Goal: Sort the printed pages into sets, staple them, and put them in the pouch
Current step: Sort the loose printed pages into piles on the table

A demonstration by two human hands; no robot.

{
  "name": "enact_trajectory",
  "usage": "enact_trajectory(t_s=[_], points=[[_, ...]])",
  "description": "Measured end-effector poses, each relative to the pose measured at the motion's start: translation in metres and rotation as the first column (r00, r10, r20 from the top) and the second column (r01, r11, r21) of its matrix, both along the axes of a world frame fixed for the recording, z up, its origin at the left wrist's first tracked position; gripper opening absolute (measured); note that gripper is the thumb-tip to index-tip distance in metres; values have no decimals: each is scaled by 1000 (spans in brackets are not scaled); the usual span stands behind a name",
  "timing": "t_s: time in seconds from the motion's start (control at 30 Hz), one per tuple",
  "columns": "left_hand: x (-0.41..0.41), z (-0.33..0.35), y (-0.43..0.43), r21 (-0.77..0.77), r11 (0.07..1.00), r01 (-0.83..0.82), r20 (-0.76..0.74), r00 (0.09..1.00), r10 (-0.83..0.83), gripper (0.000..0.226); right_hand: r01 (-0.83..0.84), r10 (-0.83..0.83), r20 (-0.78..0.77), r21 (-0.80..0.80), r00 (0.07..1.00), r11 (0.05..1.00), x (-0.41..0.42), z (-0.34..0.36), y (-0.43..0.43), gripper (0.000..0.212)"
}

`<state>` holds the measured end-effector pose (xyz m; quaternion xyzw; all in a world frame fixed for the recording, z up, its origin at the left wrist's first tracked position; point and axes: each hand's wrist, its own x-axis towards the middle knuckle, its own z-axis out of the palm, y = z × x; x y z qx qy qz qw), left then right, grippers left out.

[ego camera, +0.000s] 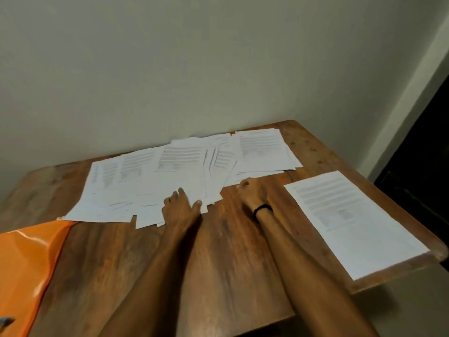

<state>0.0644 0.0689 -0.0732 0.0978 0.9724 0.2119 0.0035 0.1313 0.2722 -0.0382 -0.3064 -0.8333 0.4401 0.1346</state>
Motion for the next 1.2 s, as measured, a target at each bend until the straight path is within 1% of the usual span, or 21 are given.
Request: enact_trajectory(t_s=[0.07, 0.17, 0.23, 0.33, 0.43, 0.5, 0.57, 0.67, 0.77, 0.9, 1.0, 1.07, 1.13, 1.2], points=[[1, -5, -9, 43, 999, -3, -15, 1000, 3, 73, -38, 39, 17, -20, 999, 999, -22, 3, -19, 17], [6, -14, -16, 167, 986, -13, -78, 997, 27, 55, -82, 83, 65, -26, 994, 996, -53, 6, -45, 36], [7, -21, -16, 211, 977, -39, -71, 996, 55, 55, -99, 99, 88, -1, 991, 995, -72, 2, -57, 39], [4, -24, -15, 262, 964, -54, -53, 996, 70, 60, -90, 82, 135, 57, 987, 994, -92, -6, -72, 37], [5, -20, -12, 334, 941, -56, -56, 995, 80, 62, -73, 48, 209, 113, 977, 991, -101, -11, -82, 48], [4, -20, -12, 375, 924, -69, -34, 996, 88, 57, -63, 21, 245, 164, 969, 984, -104, -12, -84, 56], [2, -24, -12, 408, 911, -62, -33, 996, 83, 52, -51, -5, 270, 200, 963, 979, -106, -14, -84, 59], [1, -31, -12, 413, 911, 3, -100, 994, 43, 57, -54, -10, 279, 220, 960, 974, -108, -14, -79, 55], [2, -33, -12, 415, 909, 24, -145, 989, 40, 61, -74, 23, 243, 203, 970, 976, -109, -15, -74, 43], [6, -26, -11, 490, 871, -32, -122, 987, 104, 55, -54, 37, 109, 164, 993, 985, -102, -17, -63, 25], [7, -20, -9, 529, 845, -73, -66, 990, 127, 54, -18, 9, 49, 192, 999, 981, -91, -8, -50, 22], [9, -15, -9, 546, 832, -96, -59, 986, 153, 54, 9, -11, 11, 183, 1000, 983, -83, 0, -36, 19], [13, -8, -13, 612, 778, -142, -63, 972, 226, 57, 6, -3, -26, 105, 1000, 994, -72, 4, -16, 15], [16, 1, -18, 711, 661, -239, 13, 945, 327, 62, -25, 22, -69, -48, 997, 999, -56, 9, 5, 13]])
